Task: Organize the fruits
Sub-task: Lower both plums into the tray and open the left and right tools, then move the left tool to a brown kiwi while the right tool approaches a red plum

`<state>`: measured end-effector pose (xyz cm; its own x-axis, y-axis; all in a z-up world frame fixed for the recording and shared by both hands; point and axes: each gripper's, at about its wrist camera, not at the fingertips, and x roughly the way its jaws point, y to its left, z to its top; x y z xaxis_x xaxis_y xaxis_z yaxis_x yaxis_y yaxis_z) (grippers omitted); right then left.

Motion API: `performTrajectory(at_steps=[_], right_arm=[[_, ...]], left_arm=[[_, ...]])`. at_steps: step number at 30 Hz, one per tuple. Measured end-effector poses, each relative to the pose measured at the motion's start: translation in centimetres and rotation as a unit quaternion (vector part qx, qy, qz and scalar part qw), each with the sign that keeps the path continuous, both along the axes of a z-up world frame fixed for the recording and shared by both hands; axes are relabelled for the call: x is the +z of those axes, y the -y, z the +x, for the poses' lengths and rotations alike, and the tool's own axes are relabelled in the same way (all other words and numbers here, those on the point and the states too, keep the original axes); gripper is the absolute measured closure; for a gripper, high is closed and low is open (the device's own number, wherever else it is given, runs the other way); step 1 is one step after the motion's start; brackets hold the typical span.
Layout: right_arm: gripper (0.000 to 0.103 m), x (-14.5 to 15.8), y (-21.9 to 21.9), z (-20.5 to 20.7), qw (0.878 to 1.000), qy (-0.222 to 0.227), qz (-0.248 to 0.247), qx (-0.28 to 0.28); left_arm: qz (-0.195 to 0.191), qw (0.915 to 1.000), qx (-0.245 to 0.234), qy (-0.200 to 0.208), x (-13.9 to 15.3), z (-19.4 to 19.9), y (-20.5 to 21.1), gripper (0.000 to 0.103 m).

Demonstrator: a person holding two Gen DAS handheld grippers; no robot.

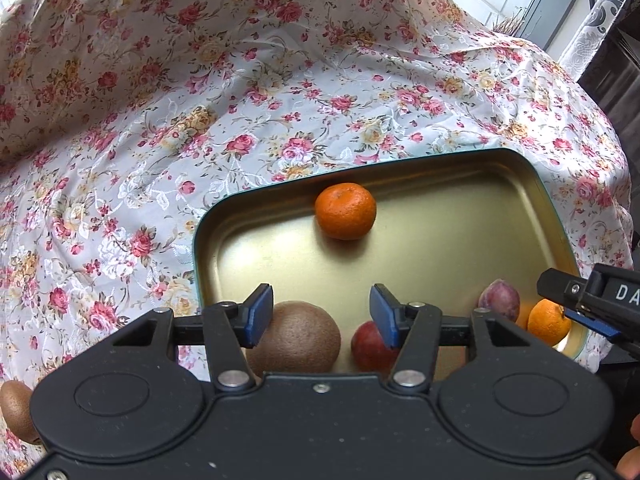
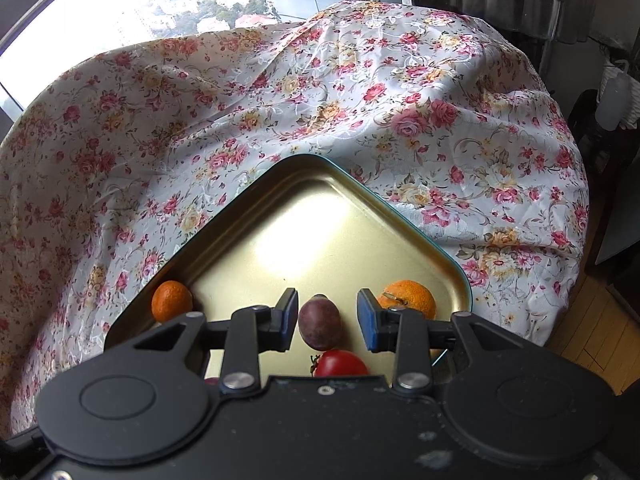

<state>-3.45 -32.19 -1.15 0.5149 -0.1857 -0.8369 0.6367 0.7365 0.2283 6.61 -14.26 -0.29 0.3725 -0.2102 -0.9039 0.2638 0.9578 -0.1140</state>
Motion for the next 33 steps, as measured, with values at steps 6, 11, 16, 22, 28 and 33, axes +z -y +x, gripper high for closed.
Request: performTrajectory(at_steps=[6,11,16,22,28,33], right_arm=[[0.067,0.5,-3.8,1.4,0.999,-0.005,-0.015,0.044],[0.067,0.9,-7.2,2.5,0.996,-0.008,-0.032,0.085],[0.067,0.6,-9.7,3.8,0.993,-0.022,-0.030,0.114],[0.067,0.3,-11.9,5.1,0.990,-0.027,-0.027,0.135],[0.067,0.1,-14.1,6.2,0.987,-0.030,-0.024,0.156],[0.067,0.1,-16.0,7.0,0.984,-0.029,-0.025,0.173]], left_arm=[[0.022,0.9993,0.029,-0.001,0.1,-0.2,-2.9,0.044],[0.037,0.9981,0.049,-0.003,0.2,0.0,-5.2,0.044],[0.046,0.9967,0.066,-0.008,0.2,0.2,-7.2,0.043],[0.059,0.9948,0.082,-0.011,0.2,0.6,-9.4,0.043],[0.058,0.9926,0.106,-0.016,0.2,1.1,-12.2,0.043],[0.052,0.9905,0.126,-0.018,0.4,1.3,-14.6,0.043]])
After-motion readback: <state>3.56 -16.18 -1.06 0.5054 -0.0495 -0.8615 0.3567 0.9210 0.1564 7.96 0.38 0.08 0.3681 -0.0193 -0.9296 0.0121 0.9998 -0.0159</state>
